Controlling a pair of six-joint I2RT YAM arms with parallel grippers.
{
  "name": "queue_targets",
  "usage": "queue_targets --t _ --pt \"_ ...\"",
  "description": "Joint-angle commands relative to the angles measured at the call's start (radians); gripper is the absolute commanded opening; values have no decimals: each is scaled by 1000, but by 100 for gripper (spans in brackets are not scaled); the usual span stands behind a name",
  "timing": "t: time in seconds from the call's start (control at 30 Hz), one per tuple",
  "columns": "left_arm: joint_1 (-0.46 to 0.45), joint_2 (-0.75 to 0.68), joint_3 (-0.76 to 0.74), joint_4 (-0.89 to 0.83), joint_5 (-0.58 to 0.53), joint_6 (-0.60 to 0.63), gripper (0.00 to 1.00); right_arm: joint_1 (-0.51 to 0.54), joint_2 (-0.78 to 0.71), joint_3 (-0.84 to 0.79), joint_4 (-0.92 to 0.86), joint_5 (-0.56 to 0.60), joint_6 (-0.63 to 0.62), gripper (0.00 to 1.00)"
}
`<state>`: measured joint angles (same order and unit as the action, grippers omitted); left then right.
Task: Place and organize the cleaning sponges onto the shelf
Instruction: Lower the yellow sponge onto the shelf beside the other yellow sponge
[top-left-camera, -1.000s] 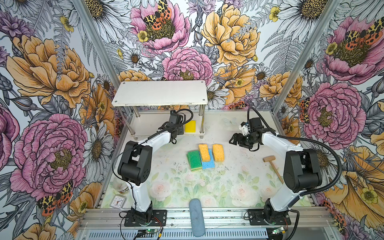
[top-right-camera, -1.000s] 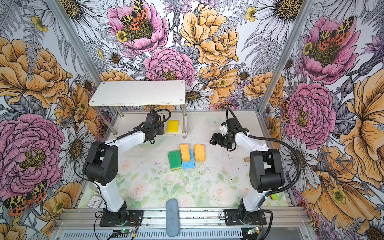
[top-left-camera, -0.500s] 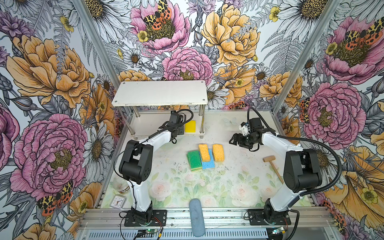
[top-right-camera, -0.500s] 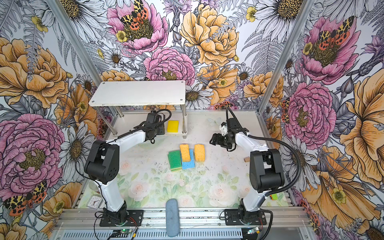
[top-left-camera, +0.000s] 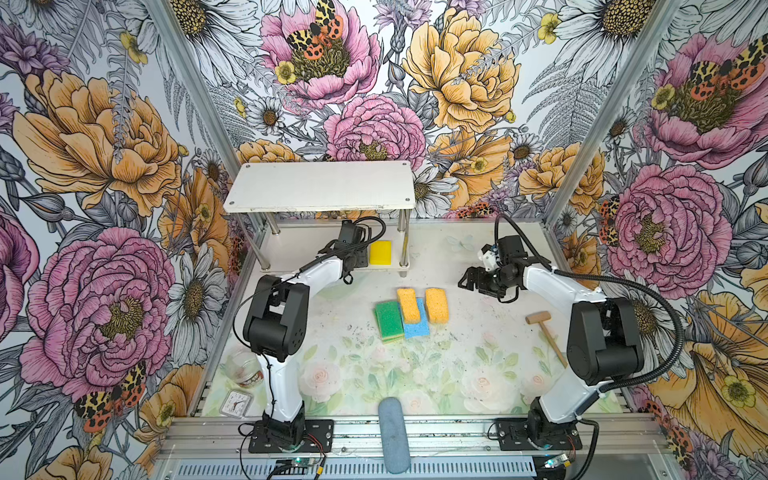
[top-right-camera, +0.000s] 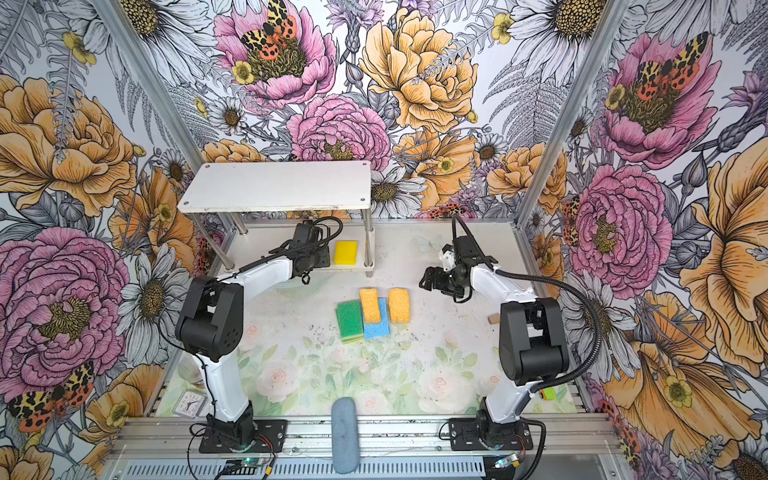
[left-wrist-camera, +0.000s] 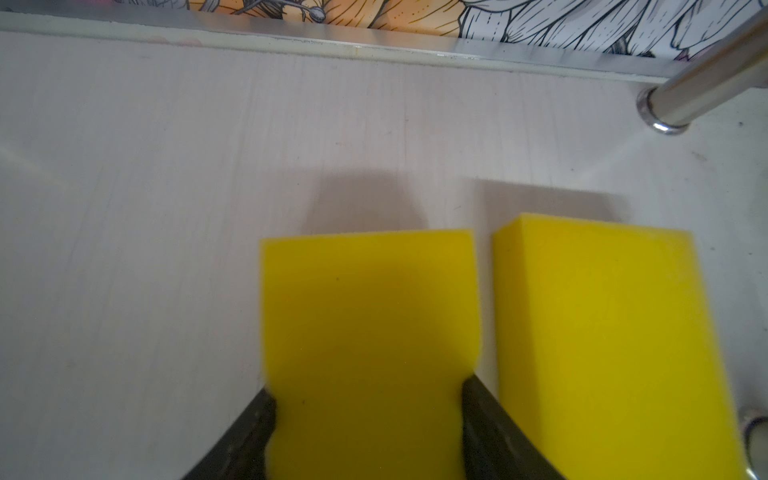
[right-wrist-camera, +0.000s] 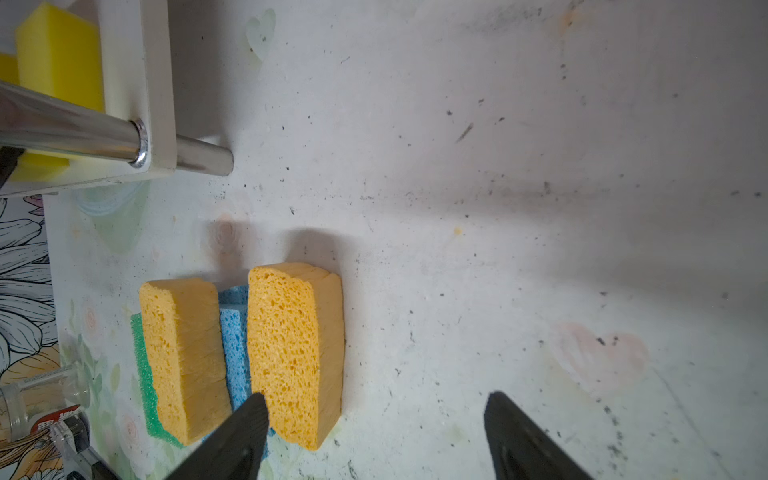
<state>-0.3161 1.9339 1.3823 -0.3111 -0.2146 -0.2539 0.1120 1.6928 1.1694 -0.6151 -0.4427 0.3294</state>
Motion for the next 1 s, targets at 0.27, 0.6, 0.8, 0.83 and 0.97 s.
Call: queue_targets --t 0.27,0.6,0.8,0.83,0.97 --pt "17 18 48 -19 50 20 67 3 -13 9 18 -2 4 84" --pt "21 24 57 -23 49 21 73 2 -5 16 19 -5 7 84" --pt "19 21 60 -25 57 24 65 3 -4 14 18 -4 8 84" --pt "22 19 59 -25 57 24 63 3 -4 13 18 -2 8 84" --pt "20 1 56 -27 60 24 61 3 -4 10 20 -3 8 84"
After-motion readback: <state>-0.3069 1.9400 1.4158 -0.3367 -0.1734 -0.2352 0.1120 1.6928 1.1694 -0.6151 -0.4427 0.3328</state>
